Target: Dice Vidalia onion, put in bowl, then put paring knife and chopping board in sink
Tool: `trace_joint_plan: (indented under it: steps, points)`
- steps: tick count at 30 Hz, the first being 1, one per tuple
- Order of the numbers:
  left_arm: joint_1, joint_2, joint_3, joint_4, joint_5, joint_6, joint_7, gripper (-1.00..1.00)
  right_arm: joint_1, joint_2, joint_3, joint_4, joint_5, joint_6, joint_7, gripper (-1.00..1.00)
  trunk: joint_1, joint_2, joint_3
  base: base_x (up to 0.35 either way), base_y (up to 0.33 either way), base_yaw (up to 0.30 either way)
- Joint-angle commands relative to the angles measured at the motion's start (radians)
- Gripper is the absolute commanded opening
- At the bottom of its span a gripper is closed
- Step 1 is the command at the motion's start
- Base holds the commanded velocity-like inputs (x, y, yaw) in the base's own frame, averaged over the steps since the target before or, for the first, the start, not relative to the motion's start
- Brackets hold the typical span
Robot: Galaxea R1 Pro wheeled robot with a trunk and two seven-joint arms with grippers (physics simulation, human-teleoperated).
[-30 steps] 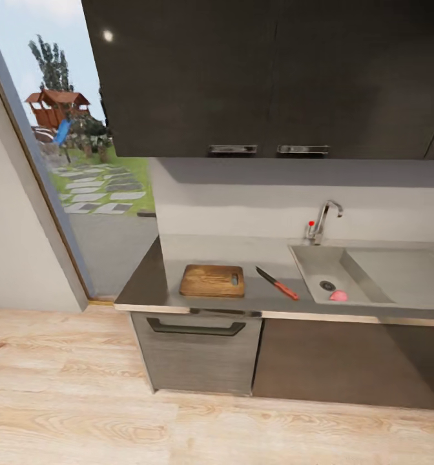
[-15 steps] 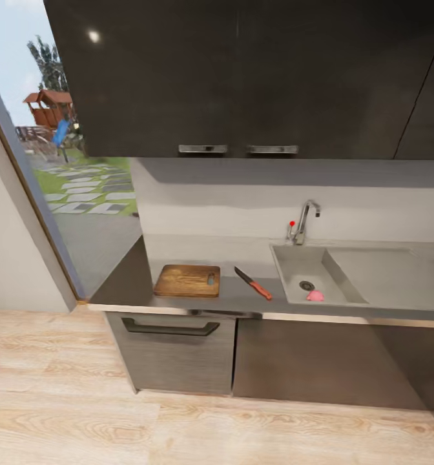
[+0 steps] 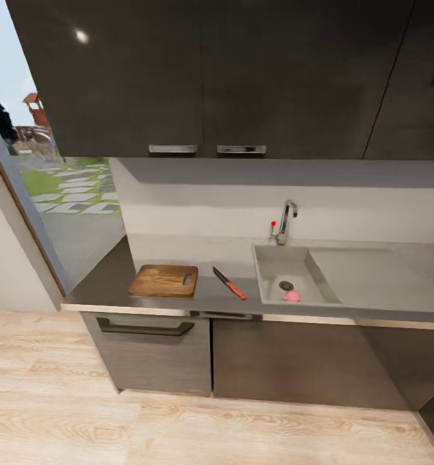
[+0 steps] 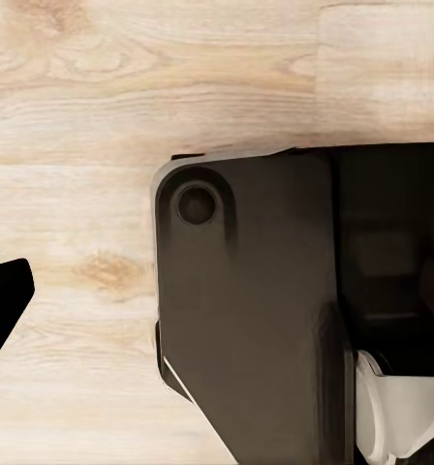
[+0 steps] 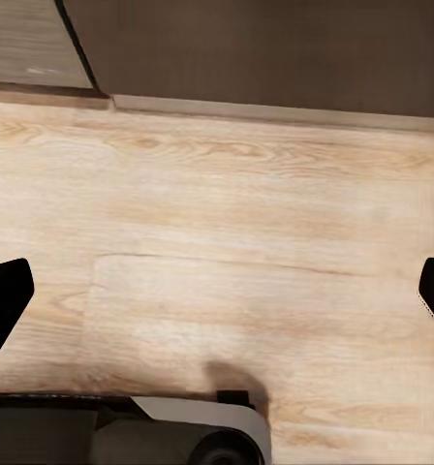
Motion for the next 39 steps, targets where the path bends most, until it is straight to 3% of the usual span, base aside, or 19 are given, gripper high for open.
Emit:
trace_joint_plan:
  steps: [1, 39]
  points:
    - [0.000, 0.001, -0.002, -0.002, 0.000, -0.001, 0.000, 1.00, 0.000, 0.000, 0.001, 0.000, 0.001, -0.002, 0.001, 1.00, 0.001, -0.002, -0.002, 0.000, -0.316, 0.000]
    - [0.000, 0.002, 0.001, 0.013, 0.000, -0.001, 0.000, 1.00, 0.000, 0.001, 0.001, 0.003, 0.001, -0.002, 0.002, 1.00, 0.001, -0.002, 0.003, 0.000, -0.310, -0.023]
